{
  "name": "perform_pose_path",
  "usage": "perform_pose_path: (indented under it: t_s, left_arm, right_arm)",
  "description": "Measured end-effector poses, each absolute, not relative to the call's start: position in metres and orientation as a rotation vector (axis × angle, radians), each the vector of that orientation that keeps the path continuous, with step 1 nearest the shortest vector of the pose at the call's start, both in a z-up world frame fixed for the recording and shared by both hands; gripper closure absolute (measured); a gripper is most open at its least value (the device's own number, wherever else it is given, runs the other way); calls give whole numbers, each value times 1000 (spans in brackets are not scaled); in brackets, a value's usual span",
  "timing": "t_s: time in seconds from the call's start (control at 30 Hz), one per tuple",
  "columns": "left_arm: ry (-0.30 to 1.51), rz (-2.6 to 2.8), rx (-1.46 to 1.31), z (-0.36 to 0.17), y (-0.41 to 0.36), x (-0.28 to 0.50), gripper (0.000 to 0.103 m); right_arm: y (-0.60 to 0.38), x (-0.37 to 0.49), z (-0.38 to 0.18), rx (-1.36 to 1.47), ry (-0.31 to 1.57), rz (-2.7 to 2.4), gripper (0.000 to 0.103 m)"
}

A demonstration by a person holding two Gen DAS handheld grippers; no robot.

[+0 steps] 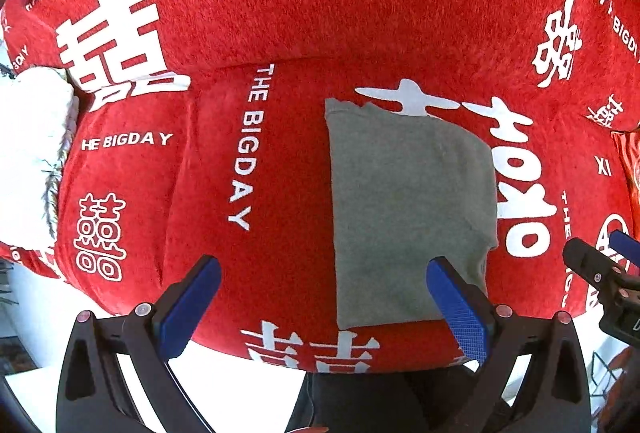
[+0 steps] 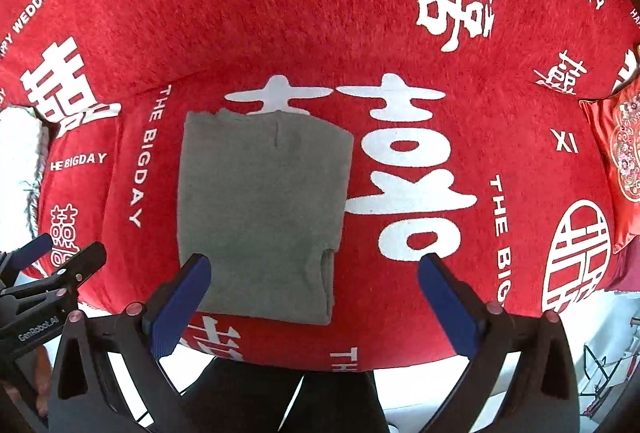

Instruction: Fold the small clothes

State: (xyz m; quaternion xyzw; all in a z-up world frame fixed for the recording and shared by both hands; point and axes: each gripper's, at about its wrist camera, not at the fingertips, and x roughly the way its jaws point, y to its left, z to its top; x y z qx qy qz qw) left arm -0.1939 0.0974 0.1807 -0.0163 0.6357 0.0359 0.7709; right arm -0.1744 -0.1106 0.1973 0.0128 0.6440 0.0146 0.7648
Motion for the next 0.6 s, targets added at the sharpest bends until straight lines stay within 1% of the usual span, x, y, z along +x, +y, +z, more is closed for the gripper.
perform_pose_path:
  t_s: [0.6]
  left_arm:
    - [1365,53,-3,193,95,-184,0]
  right_arm:
    - [-101,-166,206,48,1407,15,0]
